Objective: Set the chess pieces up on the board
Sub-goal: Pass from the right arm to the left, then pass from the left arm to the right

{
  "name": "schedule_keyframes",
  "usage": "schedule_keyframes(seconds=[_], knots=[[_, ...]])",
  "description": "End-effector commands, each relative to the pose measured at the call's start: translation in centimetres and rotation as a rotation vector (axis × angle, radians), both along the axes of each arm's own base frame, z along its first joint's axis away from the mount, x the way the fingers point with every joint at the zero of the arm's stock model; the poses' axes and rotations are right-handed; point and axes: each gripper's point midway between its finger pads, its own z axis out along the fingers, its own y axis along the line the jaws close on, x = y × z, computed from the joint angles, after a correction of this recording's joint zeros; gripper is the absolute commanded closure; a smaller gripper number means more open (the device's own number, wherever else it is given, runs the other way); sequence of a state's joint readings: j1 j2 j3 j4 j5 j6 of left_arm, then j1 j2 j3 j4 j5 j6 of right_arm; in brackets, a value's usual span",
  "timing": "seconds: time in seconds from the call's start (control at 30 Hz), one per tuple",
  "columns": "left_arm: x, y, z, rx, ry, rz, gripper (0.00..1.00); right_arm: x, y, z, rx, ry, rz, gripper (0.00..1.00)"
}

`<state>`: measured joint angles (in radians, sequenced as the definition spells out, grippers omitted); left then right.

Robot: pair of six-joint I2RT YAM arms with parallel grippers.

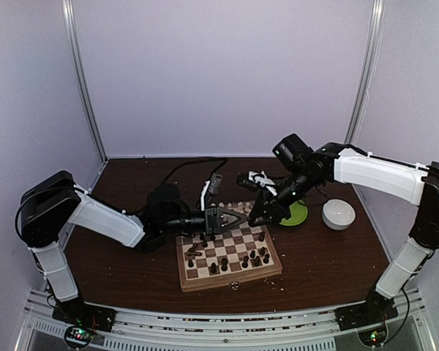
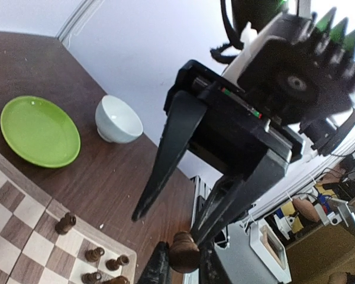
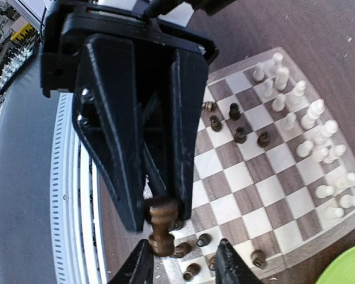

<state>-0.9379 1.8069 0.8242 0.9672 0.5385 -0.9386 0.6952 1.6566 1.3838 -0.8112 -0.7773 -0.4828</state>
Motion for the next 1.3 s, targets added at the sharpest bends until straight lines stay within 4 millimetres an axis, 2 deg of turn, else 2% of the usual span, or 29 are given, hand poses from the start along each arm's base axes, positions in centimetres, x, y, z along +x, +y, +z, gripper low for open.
schedule_keyframes(seconds=[0.0,0.13,0.2,0.5,0.67,0.73,0.87,1.27], knots=[[1.1,0.6,5.2,-0.216,-0.051,0.080,0.92,1.8,-2.2,7.2,0.204,-0.166,-0.096,0.60],[1.9,1.1,7.6,-0.401,0.012,0.100,0.92,1.1,-3.2,10.3,0.351,-0.284,-0.131,0.55],[2.3,1.0,7.8,-0.449,0.050,0.098,0.92,0.8,-3.1,10.8,0.389,-0.305,-0.123,0.54],[1.3,0.3,9.8,-0.499,0.071,0.069,0.92,0.7,-1.3,10.8,0.434,-0.277,-0.063,0.53],[1.0,0.1,10.9,-0.521,0.062,0.053,0.92,0.2,-0.7,9.6,0.423,-0.234,-0.048,0.52],[0.9,0.0,11.1,-0.525,0.063,0.049,0.92,0.1,-0.5,9.7,0.436,-0.228,-0.049,0.53],[0.7,-0.1,11.1,-0.526,0.063,0.045,0.92,0.0,-0.3,10.0,0.456,-0.226,-0.049,0.58],[0.6,0.1,11.0,-0.523,0.062,0.051,0.92,-0.1,0.0,9.2,0.442,-0.206,-0.049,0.81]])
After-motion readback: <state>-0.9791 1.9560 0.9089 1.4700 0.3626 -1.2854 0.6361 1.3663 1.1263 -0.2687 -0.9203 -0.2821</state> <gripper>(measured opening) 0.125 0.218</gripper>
